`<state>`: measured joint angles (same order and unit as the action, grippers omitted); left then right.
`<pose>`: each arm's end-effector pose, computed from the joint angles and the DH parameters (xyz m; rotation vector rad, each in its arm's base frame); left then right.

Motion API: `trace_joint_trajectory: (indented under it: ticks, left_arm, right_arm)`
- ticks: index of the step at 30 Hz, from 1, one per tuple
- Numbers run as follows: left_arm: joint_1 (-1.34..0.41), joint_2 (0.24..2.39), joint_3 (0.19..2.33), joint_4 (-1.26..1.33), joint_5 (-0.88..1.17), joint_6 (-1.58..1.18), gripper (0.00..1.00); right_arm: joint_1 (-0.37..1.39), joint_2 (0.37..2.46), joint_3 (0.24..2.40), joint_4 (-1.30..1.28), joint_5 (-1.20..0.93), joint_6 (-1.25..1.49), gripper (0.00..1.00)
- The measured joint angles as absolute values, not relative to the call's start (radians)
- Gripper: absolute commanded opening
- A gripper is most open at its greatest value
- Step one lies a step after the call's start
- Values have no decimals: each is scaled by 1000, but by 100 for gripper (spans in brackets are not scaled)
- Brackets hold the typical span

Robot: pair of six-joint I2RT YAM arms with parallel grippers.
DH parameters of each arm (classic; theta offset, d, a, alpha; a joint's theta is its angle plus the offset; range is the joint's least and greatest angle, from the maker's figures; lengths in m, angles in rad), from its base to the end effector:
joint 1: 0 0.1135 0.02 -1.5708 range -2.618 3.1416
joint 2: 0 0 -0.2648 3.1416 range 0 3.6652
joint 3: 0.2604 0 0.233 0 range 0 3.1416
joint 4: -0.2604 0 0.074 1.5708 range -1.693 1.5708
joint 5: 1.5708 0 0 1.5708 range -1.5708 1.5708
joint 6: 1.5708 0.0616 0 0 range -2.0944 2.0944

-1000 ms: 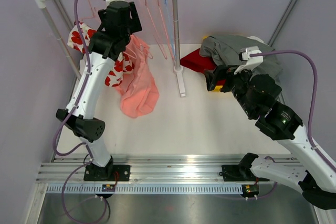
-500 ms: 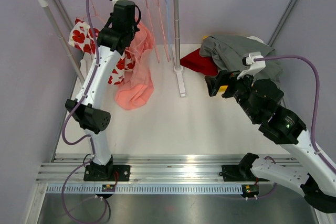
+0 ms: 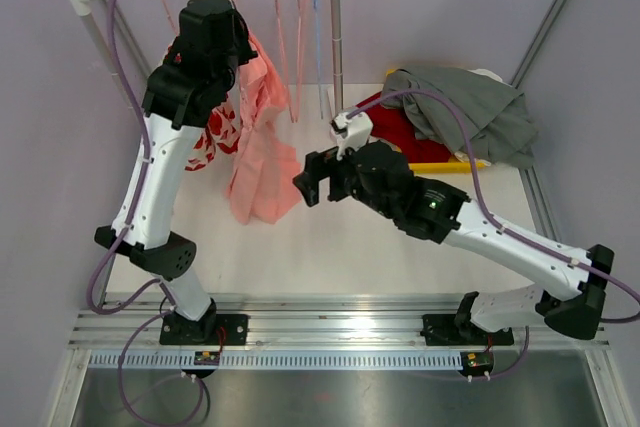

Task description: Remove the skirt from the hanger

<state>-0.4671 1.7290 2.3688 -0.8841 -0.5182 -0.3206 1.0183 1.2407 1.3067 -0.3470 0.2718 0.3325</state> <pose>0.3086 -0.1215 0.5267 -0.2329 1.7682 -0.0962 0.1626 0.2322 0.4017 -0.4519 1.8436 0.6864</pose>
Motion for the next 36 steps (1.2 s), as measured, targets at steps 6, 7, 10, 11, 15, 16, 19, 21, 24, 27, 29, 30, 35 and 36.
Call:
trace_joint_trajectory:
  ticks: [6,7,10,11,15,16,19,21,24,27,29,30,35,36]
  left_arm:
    - [-470,1684,2413,-896,-512,-363,0]
    - [-470,1679,2414,-897,-508,-373,0]
    - [-482,1671,2414,-913,-496,-398,0]
    - [-490,1669,2414,-919,-492,-405,0]
    - [-516,1658,2413,-942,-460,-436,0]
    - [-521,1653,2413,-948,-446,-444,0]
    - [-524,1631,2413,-951,-413,-467,0]
    - [-524,1609,2413,-951,-392,-482,0]
    - [-524,1573,2412,-951,-373,-495,0]
    - [-524,1535,2400,-951,-366,-500,0]
    - [-524,1506,2376,-947,-363,-503,0]
    - [-524,1492,2362,-943,-362,-505,0]
    - [-524,1433,2254,-899,-370,-505,0]
    - [-524,1425,2224,-885,-375,-503,0]
  right_arm:
    - [1161,1369,1457,-317,349,331,99]
    - [1174,1376,1472,-307,358,331,99]
    - [1224,1404,1520,-265,413,323,99]
    - [1238,1414,1528,-243,439,318,100]
    - [1259,1468,1533,-137,522,297,100]
    - [1259,1489,1533,-111,542,289,98]
    - [1259,1557,1538,-39,590,258,87]
    - [1262,1609,1541,9,622,225,60]
    - [1271,1674,1541,67,669,189,25]
    - [1288,1701,1531,133,704,141,0]
    - [1307,1701,1524,178,733,109,0]
    - [1318,1701,1521,203,745,91,0]
    - [1388,1697,1505,267,806,-30,0]
    - [1409,1693,1504,272,821,-54,0]
